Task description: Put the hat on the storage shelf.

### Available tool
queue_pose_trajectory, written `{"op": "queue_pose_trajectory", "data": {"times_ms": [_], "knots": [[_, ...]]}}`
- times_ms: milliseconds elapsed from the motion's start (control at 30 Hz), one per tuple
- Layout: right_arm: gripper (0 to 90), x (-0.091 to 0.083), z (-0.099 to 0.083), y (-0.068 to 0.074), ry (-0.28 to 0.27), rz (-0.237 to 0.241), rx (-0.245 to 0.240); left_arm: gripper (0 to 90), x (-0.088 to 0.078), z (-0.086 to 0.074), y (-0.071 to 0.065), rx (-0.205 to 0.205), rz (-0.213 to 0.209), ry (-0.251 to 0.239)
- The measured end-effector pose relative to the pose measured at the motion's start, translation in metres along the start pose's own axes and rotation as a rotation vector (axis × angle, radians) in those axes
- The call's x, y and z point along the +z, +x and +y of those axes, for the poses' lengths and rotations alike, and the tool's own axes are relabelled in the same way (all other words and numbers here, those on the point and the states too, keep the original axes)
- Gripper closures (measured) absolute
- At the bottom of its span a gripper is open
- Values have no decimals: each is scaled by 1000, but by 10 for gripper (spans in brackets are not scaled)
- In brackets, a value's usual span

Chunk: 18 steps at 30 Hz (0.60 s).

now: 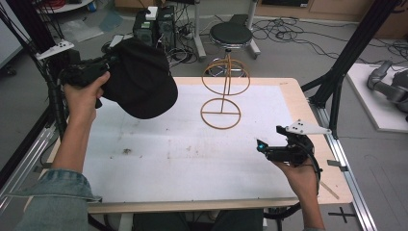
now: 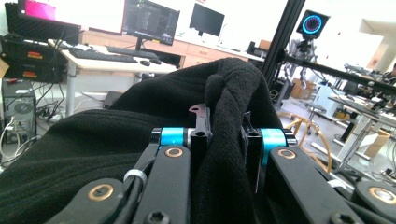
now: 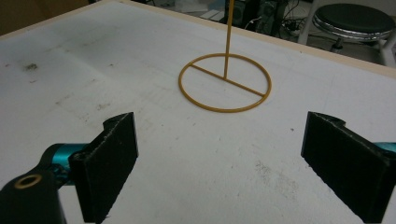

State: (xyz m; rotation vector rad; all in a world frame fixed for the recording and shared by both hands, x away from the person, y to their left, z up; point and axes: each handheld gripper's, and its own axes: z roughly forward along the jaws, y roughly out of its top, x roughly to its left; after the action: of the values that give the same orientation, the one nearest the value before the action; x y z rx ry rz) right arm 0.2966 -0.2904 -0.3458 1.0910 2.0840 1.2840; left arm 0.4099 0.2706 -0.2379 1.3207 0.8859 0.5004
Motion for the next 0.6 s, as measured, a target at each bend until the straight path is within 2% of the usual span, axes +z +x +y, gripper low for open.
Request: {"op": "queue_pose_trajectory", "data": {"times_ms": [100, 367, 600], "knots": [[106, 0, 0, -1, -1, 3, 1, 793, 3, 7, -4, -16, -21, -22], [106, 1, -1, 1, 3, 6, -4, 793, 13, 19, -16, -3, -49, -31], [106, 2, -1, 2, 4, 10, -4, 793, 22, 25, -24, -3, -93, -52]]}}
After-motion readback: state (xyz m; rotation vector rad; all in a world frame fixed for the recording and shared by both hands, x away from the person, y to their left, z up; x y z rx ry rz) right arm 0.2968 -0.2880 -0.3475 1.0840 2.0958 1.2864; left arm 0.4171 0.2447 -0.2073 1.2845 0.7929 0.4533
